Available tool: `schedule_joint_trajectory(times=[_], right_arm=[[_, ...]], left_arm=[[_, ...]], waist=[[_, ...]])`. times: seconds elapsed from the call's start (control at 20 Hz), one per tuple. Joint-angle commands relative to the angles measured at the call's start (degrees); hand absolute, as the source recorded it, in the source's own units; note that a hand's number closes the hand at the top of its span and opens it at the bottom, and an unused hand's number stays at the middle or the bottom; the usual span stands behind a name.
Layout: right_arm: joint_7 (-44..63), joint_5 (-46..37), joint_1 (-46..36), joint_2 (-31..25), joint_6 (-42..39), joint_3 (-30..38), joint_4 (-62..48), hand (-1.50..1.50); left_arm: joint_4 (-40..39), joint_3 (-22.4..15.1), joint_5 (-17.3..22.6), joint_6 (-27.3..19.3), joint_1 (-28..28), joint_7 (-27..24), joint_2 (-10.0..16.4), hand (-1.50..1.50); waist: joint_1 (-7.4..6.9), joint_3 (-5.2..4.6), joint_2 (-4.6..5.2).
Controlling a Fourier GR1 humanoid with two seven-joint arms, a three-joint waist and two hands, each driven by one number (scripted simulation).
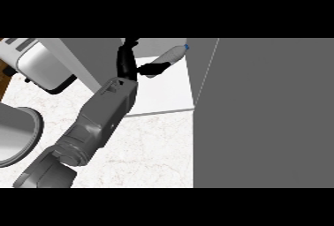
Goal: Pick up the bottled water, place it into the cabinet and close the cabinet
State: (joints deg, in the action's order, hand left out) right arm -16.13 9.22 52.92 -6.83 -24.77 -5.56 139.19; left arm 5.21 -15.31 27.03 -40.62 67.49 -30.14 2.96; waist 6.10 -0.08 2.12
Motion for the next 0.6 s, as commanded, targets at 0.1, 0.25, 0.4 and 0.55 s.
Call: schedule_joint_trajectory(times=[0.1,0.25,0.4,0.55], right_arm=[[0.58,4.00,1.34,-0.38,-0.86,0.88,1.76,-1.50],[0.89,4.80,0.80,-1.11,-1.32,1.94,1.45,-1.50],[2.18,4.07,0.61,-0.25,-0.86,-0.38,3.19,-1.50],[2.20,3.29,2.30,0.95,-0.46,-1.94,4.25,-1.50]], left_arm=[[2.07,1.55,0.92,8.36,0.78,-2.97,1.38,-1.50],[4.65,3.82,2.81,10.94,1.56,-5.97,-0.06,-1.50],[5.81,5.16,3.72,15.06,0.85,-9.49,-0.52,-1.50],[6.14,5.79,3.91,19.42,-0.09,-10.72,-0.25,-1.50]], waist=[[-0.26,-0.06,-0.04],[-1.16,-0.03,-0.33],[-1.73,-0.06,-0.36],[-2.63,-0.02,-1.03]])
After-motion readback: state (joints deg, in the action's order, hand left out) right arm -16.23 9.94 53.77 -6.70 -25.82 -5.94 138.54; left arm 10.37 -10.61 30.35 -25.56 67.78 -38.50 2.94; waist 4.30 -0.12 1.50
